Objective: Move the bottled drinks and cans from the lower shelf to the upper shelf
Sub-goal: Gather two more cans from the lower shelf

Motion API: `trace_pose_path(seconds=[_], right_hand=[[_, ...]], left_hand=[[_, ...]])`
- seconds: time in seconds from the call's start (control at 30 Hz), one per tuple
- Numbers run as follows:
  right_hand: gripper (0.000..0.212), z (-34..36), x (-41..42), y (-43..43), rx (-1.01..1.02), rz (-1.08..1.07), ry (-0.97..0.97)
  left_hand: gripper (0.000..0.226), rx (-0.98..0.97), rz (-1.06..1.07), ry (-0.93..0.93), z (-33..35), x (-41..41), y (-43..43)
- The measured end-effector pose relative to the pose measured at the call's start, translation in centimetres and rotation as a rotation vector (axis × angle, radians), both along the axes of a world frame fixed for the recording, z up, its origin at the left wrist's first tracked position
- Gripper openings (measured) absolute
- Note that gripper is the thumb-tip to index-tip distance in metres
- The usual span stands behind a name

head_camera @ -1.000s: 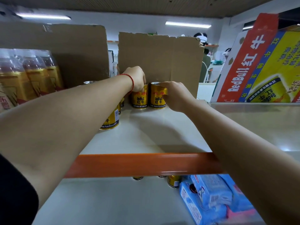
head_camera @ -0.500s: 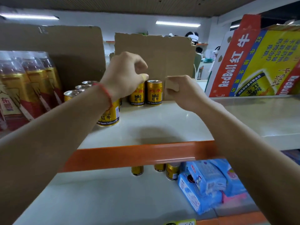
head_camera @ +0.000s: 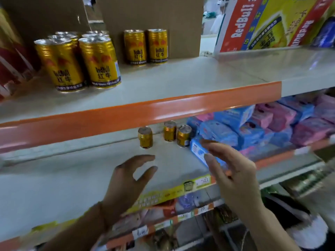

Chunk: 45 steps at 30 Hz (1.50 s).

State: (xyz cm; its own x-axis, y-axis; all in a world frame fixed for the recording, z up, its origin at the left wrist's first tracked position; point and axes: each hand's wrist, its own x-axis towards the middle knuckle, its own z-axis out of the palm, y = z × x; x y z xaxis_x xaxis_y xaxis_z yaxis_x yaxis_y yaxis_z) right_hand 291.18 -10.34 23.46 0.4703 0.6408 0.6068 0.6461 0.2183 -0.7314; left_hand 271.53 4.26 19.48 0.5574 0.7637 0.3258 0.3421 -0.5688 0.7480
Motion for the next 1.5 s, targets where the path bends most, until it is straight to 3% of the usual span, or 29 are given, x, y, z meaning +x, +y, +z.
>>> trace_pose_path(seconds=[0.13,0.3,0.5,0.6,0.8,0.87,1.0,1.13,1.3,1.5], right_hand=[[0.023,-4.9,2.1,4.2,-0.357,-0.060,0.104],[0.025,-6.9,4.9,13.8,-0.659,-0.043,-0.018],[0.038,-8.3,7.6,23.0,-0.801,-0.043,-0.272],[0.026,-9.2,8.6,26.4,-0.839,-0.020,-0.335],[0.022,-11.5,9.7,30.1,-1.035,0.047,-0.623],[0.010,-12.4,9.8,30.7,-1.056,0.067,-0.641],[0.020,-12.5,9.5,31.1,-1.141,0.140,-0.598],[0.005,-11.7,8.3,30.4,-1.083,0.210,-0.533],[0.039,-11.5,5.1,27.3,-0.980,0.235,-0.534],[0.048,-10.8,0.2,21.8,-1.003,0.223,-0.575]], left_hand=[[0.034,-0.140,0.134,0.078,-5.1,1.6,6.9],[0.043,-0.220,0.285,0.162,-7.1,6.1,12.8],[0.058,-0.232,0.419,0.194,-8.5,11.2,16.5],[0.065,-0.236,0.491,0.165,-9.9,12.6,17.3],[0.059,-0.300,0.506,0.172,-11.8,13.9,19.1],[0.055,-0.307,0.525,0.172,-12.4,13.9,19.3],[0.049,-0.329,0.549,0.125,-12.9,13.9,19.4],[0.054,-0.305,0.548,0.116,-12.8,13.5,18.9],[0.075,-0.317,0.484,0.035,-12.9,10.9,15.9],[0.079,-0.282,0.413,-0.016,-13.2,4.9,10.8]])
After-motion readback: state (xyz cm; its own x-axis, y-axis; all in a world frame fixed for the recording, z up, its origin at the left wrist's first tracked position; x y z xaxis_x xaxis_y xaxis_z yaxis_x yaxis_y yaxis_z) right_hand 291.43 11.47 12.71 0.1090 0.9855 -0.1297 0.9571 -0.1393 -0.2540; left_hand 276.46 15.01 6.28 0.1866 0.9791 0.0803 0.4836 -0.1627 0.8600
